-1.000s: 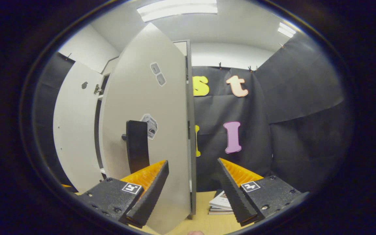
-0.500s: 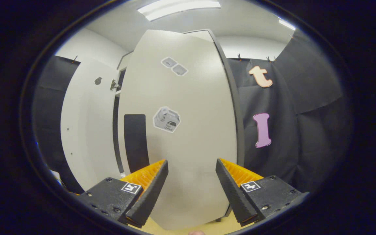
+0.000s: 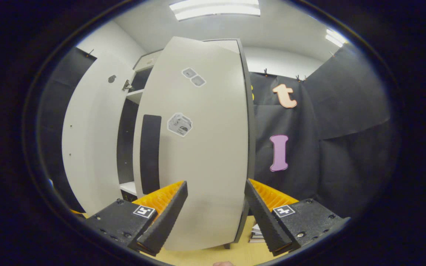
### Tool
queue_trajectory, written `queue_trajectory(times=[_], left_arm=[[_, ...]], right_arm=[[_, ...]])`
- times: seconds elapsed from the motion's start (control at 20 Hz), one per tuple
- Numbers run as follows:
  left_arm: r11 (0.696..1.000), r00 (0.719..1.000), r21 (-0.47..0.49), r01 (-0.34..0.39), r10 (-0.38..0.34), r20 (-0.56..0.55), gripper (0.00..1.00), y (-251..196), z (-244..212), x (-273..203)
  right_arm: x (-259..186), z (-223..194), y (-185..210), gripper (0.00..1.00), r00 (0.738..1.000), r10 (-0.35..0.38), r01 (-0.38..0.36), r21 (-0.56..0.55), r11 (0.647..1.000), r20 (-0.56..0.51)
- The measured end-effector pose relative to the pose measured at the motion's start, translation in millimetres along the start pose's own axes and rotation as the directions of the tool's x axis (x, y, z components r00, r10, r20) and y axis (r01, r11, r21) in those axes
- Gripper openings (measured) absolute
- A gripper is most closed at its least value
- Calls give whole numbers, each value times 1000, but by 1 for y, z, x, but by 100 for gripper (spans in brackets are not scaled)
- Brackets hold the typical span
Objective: Grab one shoe with the right hand and put it into the shoe cabinet, grab the other shoe with the left hand and put it into the shoe cabinet; then close the right door with the right hand and the left door with the left hand.
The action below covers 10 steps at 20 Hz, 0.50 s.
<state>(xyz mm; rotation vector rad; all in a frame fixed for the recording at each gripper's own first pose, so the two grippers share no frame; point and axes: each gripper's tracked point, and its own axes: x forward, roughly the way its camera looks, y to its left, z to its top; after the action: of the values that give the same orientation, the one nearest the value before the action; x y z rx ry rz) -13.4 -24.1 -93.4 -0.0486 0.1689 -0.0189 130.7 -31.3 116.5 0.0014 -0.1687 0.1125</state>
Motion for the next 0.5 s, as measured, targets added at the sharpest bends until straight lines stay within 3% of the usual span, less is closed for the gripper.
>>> queue_trajectory(times=[0.3, 0.5], left_arm=[[1000, 1000, -12, 8, -8, 19, 93, 0, 10, 6], [1000, 1000, -21, 21, -21, 4, 92, -3, 6, 6]], right_arm=[[-69, -36, 4, 100, 994, -108, 108, -66, 992, 15], [-101, -80, 22, 100, 993, -103, 102, -11, 995, -50]])
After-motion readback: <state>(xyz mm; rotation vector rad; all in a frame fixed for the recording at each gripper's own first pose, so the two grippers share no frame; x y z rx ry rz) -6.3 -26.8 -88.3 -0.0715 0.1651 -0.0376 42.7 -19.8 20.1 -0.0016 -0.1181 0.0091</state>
